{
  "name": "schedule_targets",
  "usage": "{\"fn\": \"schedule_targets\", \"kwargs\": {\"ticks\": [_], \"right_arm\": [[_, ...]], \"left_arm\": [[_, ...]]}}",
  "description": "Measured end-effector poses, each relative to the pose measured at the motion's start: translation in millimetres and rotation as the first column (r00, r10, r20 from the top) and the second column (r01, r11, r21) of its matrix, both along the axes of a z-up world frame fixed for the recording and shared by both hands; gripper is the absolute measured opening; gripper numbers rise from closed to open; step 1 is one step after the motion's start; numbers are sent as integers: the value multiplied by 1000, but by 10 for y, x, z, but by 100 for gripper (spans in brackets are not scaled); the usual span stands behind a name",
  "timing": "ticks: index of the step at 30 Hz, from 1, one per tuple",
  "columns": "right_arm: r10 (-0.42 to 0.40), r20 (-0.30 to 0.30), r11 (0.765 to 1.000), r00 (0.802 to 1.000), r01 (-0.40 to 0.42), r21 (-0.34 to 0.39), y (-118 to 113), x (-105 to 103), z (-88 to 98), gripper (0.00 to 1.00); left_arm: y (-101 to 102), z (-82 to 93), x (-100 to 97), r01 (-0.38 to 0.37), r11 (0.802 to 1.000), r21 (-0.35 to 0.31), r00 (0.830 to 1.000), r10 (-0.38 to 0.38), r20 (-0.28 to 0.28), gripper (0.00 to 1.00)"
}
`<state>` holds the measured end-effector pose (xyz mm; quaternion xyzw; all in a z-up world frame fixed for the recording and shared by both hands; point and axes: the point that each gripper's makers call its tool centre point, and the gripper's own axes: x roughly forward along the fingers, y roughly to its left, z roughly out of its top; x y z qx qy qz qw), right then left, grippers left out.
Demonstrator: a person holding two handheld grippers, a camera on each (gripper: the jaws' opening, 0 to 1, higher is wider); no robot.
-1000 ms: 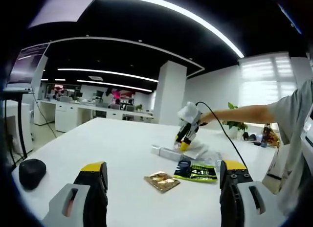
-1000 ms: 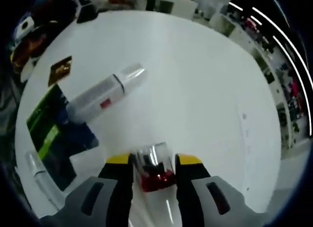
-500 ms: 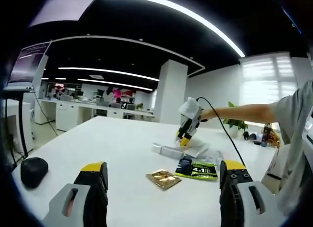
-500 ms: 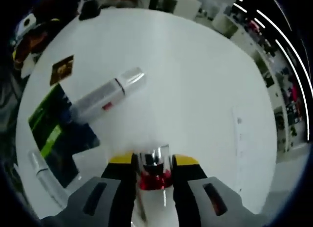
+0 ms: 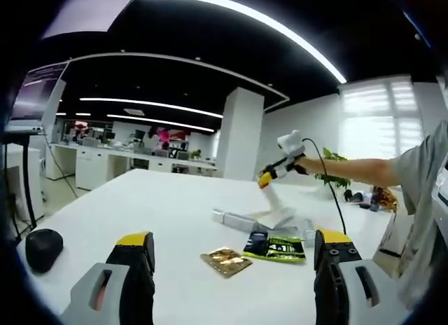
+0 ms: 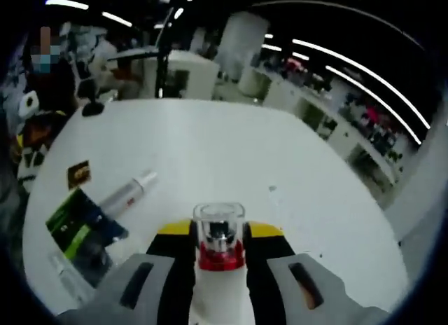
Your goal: Arrange the skincare products in the storage area until every visible bottle or jar stands upright without overlapping.
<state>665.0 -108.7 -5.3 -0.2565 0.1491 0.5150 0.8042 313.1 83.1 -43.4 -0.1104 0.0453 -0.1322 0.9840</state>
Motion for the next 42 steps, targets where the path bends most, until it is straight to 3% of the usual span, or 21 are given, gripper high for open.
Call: {"fn": "schedule_targets", "kwargs": {"ticks": [3,5,8,10,12,13,15,16,18,24,32,34,37,42], "right_arm": [[-78,-8,988,997,78,133,-172,82,102,25],[-159,-28,954,987,161,254,-391,143,179,25],[-206,-29,922,978,204,329,-565,157,207,25],[-247,-52,871,968,245,427,-714,176,218,25],[-272,-77,841,959,276,466,-805,208,211,25],[-292,-67,824,954,286,490,-870,210,222,25],[-328,5,816,945,281,505,-907,170,224,25],[-366,-1,794,930,314,521,-942,166,230,25],[-369,-7,784,929,316,535,-943,125,222,26],[-464,35,734,885,362,575,-965,201,235,26],[-507,54,744,860,406,530,-932,199,167,27],[-523,102,771,846,418,480,-951,187,89,28],[-517,85,774,852,424,471,-941,189,7,33],[-522,61,778,851,445,443,-945,172,-129,33]], "left_arm": [[-7,9,12,0,1000,-5,1000,0,6,97],[6,15,3,-6,1000,-14,1000,6,15,97],[25,9,-8,-13,1000,-20,1000,13,15,97],[41,12,-21,-20,1000,-17,1000,20,16,97],[50,18,-32,-23,1000,-14,1000,24,20,97],[58,27,-46,-28,1000,-14,999,28,26,97],[72,34,-62,-31,999,-23,999,32,37,97],[77,31,-67,-30,999,-29,999,32,41,97],[85,19,-69,-28,999,-36,999,30,44,97],[140,-18,-107,-31,998,-51,998,34,49,97],[221,-32,-140,-36,997,-65,998,39,58,97],[255,-64,-136,-33,997,-75,998,37,52,97],[277,-83,-147,-38,997,-70,998,41,41,97],[278,-53,-172,-47,998,-51,998,49,41,96]]}}
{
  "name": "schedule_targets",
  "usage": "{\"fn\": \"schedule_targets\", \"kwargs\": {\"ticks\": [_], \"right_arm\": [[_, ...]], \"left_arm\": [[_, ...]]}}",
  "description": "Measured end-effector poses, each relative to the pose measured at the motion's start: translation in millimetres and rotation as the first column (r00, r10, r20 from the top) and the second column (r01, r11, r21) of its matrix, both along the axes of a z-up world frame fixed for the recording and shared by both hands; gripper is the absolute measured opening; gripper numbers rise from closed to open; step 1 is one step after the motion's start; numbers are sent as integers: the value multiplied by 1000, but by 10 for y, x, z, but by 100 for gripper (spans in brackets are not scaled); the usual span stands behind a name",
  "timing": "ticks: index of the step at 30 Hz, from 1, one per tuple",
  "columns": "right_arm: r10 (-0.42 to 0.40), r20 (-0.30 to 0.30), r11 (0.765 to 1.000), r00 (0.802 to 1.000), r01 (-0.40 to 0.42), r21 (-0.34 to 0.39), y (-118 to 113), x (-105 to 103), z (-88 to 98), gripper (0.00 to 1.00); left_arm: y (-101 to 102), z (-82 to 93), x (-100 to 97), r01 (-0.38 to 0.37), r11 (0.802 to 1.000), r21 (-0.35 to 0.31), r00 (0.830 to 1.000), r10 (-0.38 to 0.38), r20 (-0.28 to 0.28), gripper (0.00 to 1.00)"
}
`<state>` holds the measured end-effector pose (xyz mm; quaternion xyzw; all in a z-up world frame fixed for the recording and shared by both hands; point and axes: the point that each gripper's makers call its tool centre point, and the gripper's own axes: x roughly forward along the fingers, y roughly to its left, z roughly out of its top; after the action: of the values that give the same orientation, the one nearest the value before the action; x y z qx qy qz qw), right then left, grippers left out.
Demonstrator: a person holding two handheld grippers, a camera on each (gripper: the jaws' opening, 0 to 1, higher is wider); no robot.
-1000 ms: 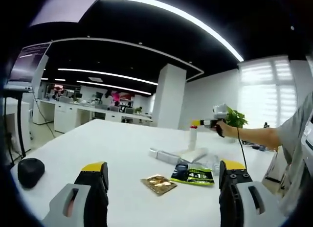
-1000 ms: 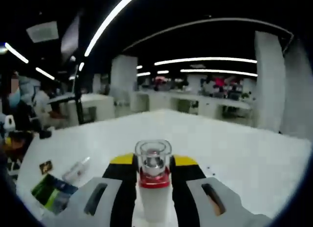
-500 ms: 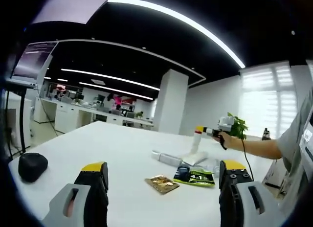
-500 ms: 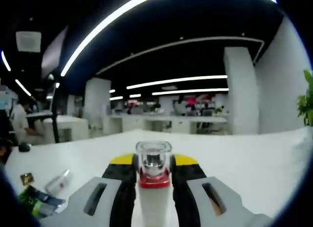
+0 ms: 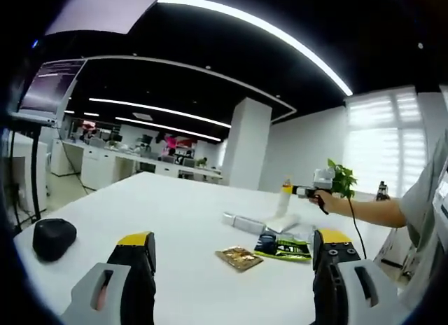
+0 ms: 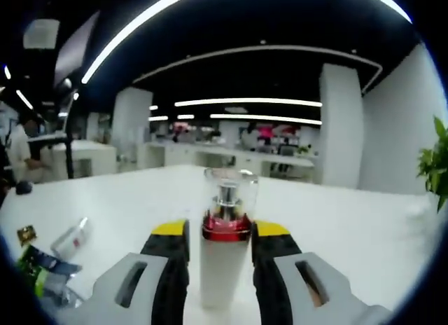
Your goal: Arrange the skincare products in the storage area until every visible bottle or jar stands upright without overlapping.
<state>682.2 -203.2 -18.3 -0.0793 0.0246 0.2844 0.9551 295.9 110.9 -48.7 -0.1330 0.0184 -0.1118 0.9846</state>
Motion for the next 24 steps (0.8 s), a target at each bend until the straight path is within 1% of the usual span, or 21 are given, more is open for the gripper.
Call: {"fn": "schedule_targets", "kwargs": {"ticks": [2,4,5,7,9,10,14,15,16,17,18,19,20,21,22,23,24], "right_arm": [[3,-16,1000,1000,-3,4,0,-1,-45,32],[-15,-24,1000,1000,15,-2,-35,44,-88,28],[-20,-23,1000,1000,20,-2,-49,50,-93,28],[-37,-11,999,999,37,36,-40,60,-89,28],[-73,16,997,997,72,34,-30,57,-81,28],[-92,19,995,996,91,40,-31,61,-80,28],[-216,35,975,976,214,51,-80,67,-68,27],[-242,39,969,969,240,58,-88,72,-66,27],[-250,45,967,967,248,58,-89,74,-64,27],[-284,70,958,956,280,61,-90,74,-56,27],[-336,76,941,939,331,64,-119,69,-57,27],[-397,77,917,915,392,68,-158,57,-57,27],[-423,75,906,903,419,67,-173,57,-55,27],[-443,70,896,894,438,71,-172,65,-56,27],[-457,71,888,886,451,91,-177,75,-56,27],[-462,86,886,883,455,84,-172,95,-52,27],[-474,86,880,876,467,87,-179,99,-52,27]], "left_arm": [[-49,18,28,7,1000,2,1000,-7,0,96],[-89,31,52,12,1000,2,1000,-12,-2,96],[-111,42,60,15,1000,2,1000,-15,-1,96],[-195,84,68,29,1000,3,1000,-29,4,96],[-286,124,68,43,999,10,999,-44,12,96],[-335,139,68,52,999,13,999,-52,11,96],[-463,171,51,68,998,14,998,-68,12,96],[-478,173,53,69,998,14,998,-69,11,96],[-491,175,57,69,998,14,998,-69,10,96],[-509,177,68,68,998,15,998,-69,8,96],[-523,179,75,68,998,16,998,-68,7,95],[-546,182,92,69,997,18,998,-69,6,95],[-566,186,101,73,997,20,997,-73,4,95],[-595,190,111,81,996,24,997,-81,2,95],[-602,191,115,84,996,24,996,-84,1,95],[-615,196,121,88,996,24,996,-88,0,95],[-636,205,121,93,995,24,996,-93,0,95]]}}
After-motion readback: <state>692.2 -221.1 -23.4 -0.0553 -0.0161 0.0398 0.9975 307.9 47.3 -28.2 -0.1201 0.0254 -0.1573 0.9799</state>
